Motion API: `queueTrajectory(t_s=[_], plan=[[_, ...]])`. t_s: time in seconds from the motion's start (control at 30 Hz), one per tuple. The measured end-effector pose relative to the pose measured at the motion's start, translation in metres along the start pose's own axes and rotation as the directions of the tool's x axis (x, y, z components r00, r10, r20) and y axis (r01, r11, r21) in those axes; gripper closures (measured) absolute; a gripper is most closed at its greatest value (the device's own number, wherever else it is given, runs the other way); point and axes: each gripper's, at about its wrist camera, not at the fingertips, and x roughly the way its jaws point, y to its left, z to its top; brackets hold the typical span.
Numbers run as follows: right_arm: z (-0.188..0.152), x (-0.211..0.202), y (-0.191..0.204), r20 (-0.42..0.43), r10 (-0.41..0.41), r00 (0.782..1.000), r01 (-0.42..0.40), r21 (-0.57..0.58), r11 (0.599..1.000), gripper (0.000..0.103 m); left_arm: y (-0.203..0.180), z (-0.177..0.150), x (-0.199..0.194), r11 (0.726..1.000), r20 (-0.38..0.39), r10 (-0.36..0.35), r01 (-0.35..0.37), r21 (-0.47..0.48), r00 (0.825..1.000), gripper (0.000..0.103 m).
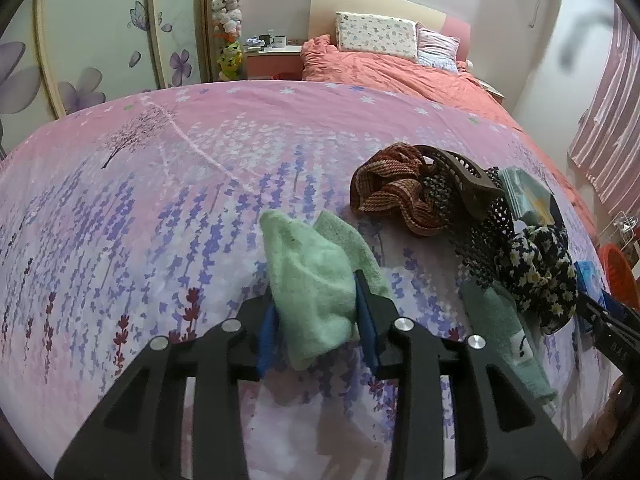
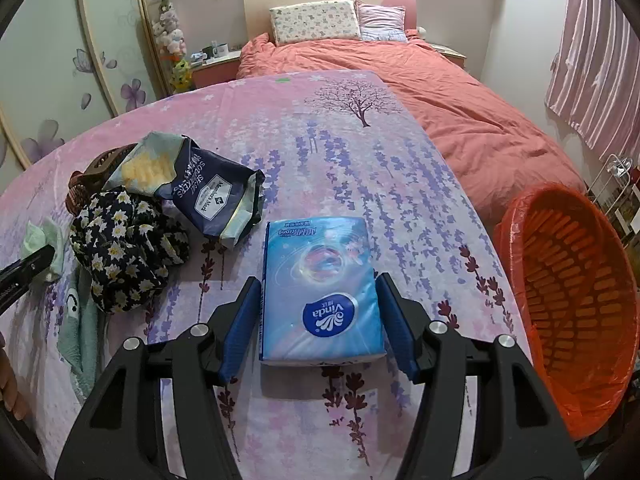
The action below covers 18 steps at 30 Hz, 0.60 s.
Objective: Collect trash
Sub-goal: 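Grasp the green cloth with the left gripper while the right grasps the Vinda tissue pack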
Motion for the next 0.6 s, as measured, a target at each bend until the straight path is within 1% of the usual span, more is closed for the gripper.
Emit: queueTrajectory(t_s=[0.03, 0.07, 0.17, 0.3, 0.6], plan=[[0.000, 0.000, -0.001, 0.002, -0.004, 1.000, 0.004, 0.002, 1.000, 0.048, 0.001, 0.000, 0.000, 1.000, 0.001, -0.007, 0.007, -0.004, 1.000, 0.074], [0.000, -0.001, -0.003, 0.006, -0.010, 1.000, 0.010, 0.010, 1.000, 0.050, 0.001, 0.001, 0.000, 1.000, 0.001, -0.025, 0.025, -0.007, 1.000, 0.081], [-0.001, -0.001, -0.009, 0.013, 0.014, 1.000, -0.014, 0.027, 1.000, 0.054, -0.001, 0.001, -0.001, 1.000, 0.001, -0.029, 0.029, -0.002, 1.000, 0.088], [-0.005, -0.011, -0.018, 0.044, 0.038, 0.998, -0.040, 0.035, 0.999, 0.054, -0.003, 0.003, -0.013, 1.000, 0.023, -0.026, 0.026, -0.003, 0.999, 0.090], [-0.006, -0.064, -0.024, 0.165, 0.065, 0.984, -0.069, 0.023, 0.997, 0.054, -0.028, 0.001, -0.061, 0.998, 0.100, -0.047, 0.043, 0.049, 0.994, 0.090]])
